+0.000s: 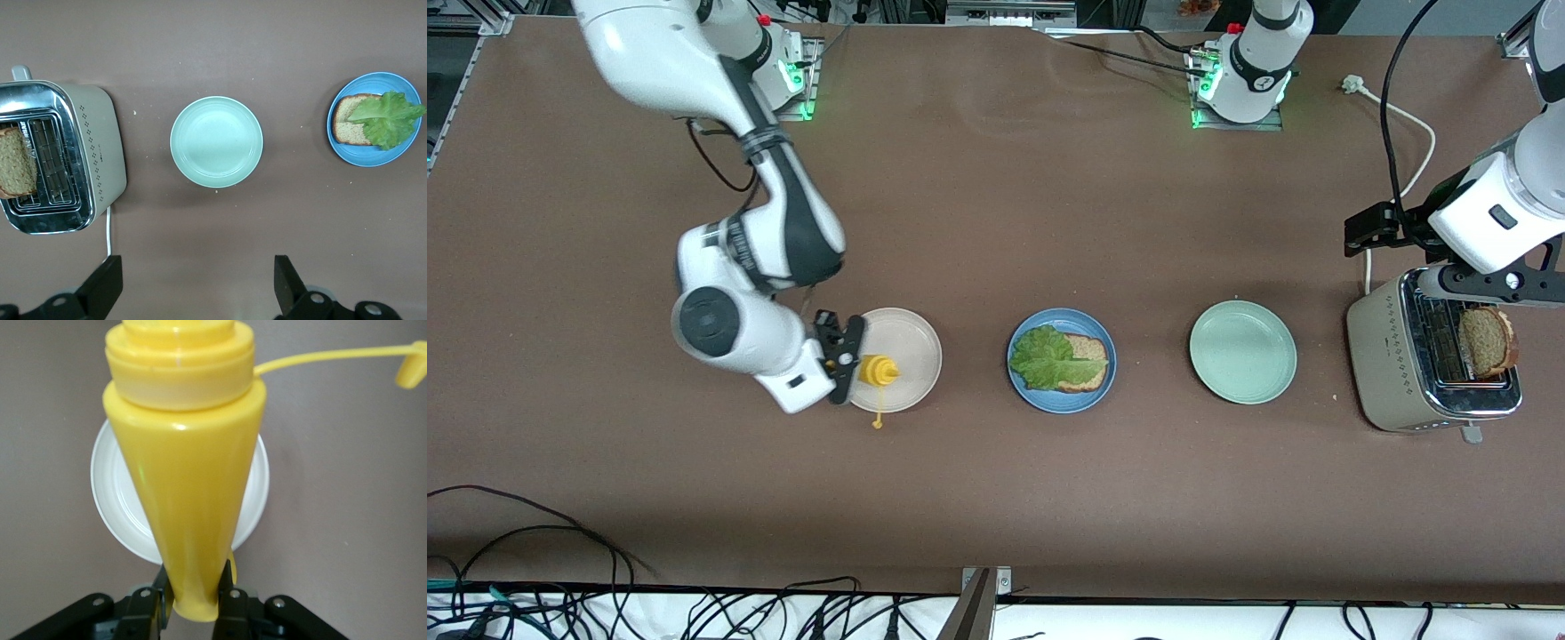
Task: Make sandwich in blue plate with both arms
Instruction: 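Carry the mustard bottle back beside the white plate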
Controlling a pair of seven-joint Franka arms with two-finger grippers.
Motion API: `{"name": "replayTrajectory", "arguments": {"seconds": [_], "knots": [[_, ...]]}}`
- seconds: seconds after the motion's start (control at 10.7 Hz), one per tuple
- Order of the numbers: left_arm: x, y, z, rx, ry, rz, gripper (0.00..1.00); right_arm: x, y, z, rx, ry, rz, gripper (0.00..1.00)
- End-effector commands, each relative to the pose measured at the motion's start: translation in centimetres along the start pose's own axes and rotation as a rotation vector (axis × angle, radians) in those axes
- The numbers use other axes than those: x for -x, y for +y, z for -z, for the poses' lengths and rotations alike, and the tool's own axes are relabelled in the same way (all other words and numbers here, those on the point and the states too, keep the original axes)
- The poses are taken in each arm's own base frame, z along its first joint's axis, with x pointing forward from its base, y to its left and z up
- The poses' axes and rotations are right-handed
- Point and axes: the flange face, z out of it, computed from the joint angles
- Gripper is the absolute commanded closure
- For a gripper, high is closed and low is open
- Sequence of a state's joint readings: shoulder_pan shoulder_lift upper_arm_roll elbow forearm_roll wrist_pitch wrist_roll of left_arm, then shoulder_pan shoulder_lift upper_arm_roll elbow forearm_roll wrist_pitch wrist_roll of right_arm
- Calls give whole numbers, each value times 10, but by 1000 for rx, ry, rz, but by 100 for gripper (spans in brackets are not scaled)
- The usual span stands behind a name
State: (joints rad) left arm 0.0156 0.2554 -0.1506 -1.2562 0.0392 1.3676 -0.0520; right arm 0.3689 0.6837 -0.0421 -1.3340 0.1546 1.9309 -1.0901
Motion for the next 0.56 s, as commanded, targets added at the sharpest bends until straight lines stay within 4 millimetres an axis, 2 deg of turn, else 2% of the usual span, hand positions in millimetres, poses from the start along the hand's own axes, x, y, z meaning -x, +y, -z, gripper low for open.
{"name": "replayTrajectory", "arguments": {"seconds": [0.0,0.28,0.37,0.47], "knots": [[6,-1,6,-17,-4,-7,0,40,10,9,-70,102,45,100],[6,-1,6,-17,-4,-7,0,96,34,-2,-116,226,93,100],[6,-1,6,-17,-4,-7,0,115,42,-13,-132,282,137,100],[6,-1,5,-17,-4,-7,0,142,53,-27,-158,361,158,100]]}}
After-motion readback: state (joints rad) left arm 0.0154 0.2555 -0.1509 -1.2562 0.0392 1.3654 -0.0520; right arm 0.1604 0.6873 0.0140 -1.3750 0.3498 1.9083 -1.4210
